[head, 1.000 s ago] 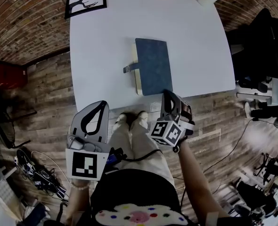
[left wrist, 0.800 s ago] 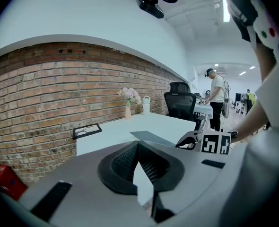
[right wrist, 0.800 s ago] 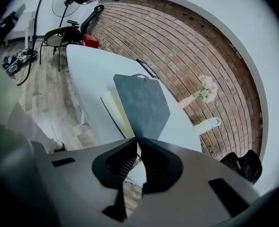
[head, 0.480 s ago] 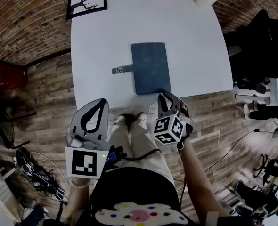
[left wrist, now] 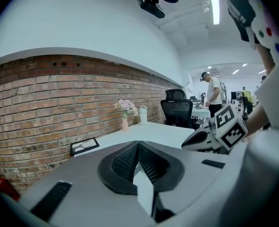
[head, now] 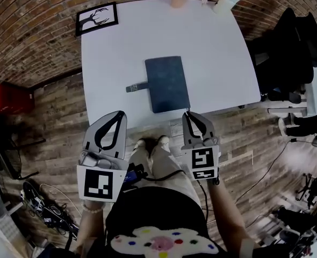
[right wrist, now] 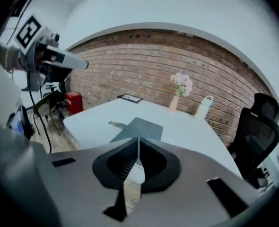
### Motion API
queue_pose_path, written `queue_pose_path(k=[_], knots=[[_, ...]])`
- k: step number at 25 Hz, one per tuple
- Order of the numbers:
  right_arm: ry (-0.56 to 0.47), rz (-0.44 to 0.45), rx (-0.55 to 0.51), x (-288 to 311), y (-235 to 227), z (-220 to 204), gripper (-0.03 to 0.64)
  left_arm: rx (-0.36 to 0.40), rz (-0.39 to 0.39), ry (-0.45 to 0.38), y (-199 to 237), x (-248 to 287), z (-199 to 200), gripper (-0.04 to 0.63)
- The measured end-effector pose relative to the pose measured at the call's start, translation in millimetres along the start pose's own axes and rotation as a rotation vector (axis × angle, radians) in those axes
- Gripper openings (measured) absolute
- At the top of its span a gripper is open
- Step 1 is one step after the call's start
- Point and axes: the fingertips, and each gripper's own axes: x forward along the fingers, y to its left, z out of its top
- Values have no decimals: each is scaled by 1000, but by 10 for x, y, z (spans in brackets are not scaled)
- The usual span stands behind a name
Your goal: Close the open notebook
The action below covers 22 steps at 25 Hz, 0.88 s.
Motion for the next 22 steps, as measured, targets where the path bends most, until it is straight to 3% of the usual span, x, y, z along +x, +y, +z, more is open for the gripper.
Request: queue_pose_path(k=[8, 17, 22], knots=[[-159, -53, 212, -376, -298, 490, 40, 43, -51, -61, -125, 72, 262, 15], [-297, -100, 267, -717, -497, 902, 40, 90, -83, -117, -191, 136, 506, 15], [-300, -92, 244, -764, -506, 935, 39, 81, -89, -128, -200, 178, 556, 15]])
